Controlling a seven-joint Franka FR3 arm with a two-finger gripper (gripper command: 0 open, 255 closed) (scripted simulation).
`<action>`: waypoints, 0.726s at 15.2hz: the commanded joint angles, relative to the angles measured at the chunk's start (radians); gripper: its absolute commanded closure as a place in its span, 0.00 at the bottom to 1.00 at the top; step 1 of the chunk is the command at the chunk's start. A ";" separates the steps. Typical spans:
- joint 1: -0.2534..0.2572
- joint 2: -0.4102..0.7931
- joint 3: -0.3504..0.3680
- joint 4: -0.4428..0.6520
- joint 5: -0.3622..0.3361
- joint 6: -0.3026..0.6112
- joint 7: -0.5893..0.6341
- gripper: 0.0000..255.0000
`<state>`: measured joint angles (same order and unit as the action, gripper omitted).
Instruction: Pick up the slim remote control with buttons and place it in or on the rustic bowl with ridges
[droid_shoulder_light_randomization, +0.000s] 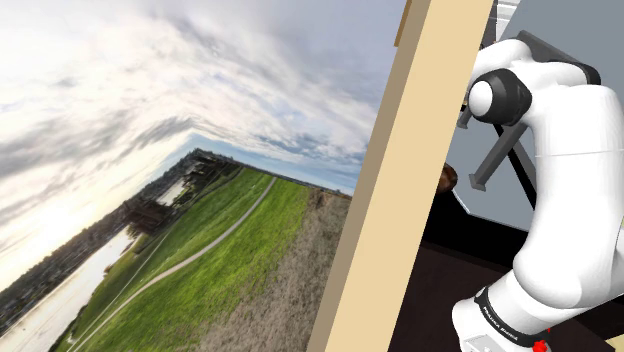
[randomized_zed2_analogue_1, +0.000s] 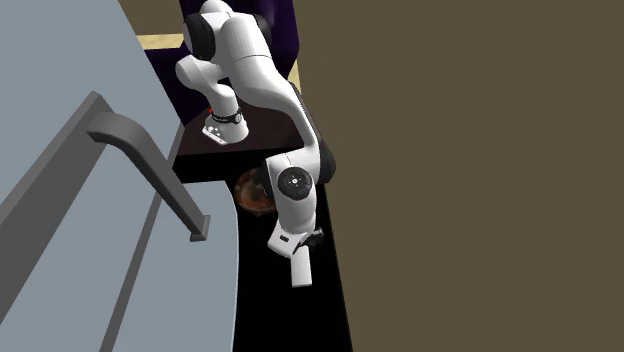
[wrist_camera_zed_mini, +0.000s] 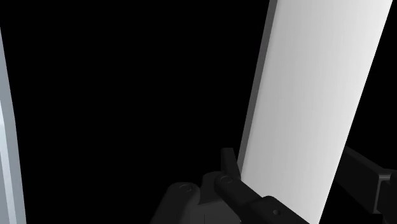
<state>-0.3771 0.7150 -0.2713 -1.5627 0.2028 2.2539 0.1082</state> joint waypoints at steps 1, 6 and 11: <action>0.000 0.000 0.000 0.000 0.000 0.000 0.000 1.00; 0.002 -0.016 -0.003 0.000 -0.004 -0.017 0.002 1.00; 0.008 -0.055 -0.012 0.008 -0.015 -0.062 0.007 1.00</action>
<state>-0.3706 0.6648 -0.2819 -1.5618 0.1897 2.2030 0.1133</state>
